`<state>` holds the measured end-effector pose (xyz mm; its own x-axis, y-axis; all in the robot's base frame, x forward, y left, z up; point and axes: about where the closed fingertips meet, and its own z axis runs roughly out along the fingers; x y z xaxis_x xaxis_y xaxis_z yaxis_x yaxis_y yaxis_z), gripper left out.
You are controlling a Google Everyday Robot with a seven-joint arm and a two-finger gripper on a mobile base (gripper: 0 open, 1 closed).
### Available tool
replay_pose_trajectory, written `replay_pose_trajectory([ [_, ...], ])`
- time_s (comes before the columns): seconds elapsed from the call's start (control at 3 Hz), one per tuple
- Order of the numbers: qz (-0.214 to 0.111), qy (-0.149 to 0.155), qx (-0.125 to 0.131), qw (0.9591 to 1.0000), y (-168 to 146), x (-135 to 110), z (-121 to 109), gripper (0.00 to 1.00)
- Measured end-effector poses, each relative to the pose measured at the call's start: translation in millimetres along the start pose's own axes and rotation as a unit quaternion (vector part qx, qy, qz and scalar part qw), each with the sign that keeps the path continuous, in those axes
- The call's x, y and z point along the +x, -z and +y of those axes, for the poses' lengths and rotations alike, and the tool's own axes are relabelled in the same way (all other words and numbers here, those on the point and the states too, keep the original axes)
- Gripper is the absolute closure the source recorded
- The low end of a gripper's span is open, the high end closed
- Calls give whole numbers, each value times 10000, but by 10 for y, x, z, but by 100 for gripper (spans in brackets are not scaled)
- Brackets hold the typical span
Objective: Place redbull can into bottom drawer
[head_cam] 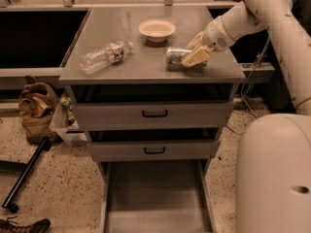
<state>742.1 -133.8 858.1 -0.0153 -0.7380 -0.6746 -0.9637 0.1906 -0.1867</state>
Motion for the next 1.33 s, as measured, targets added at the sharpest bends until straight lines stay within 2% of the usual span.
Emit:
replay_pose_trajectory([
  [0.33,-320,21,94,9994,334,-61,318,100],
  [0.67,-632,18,265,9976,525,-60,660,100],
  [1.0,-750,-178,-36,9970,269,166,1317,100],
  [1.33,-711,-174,-41,9973,263,161,1342,100],
])
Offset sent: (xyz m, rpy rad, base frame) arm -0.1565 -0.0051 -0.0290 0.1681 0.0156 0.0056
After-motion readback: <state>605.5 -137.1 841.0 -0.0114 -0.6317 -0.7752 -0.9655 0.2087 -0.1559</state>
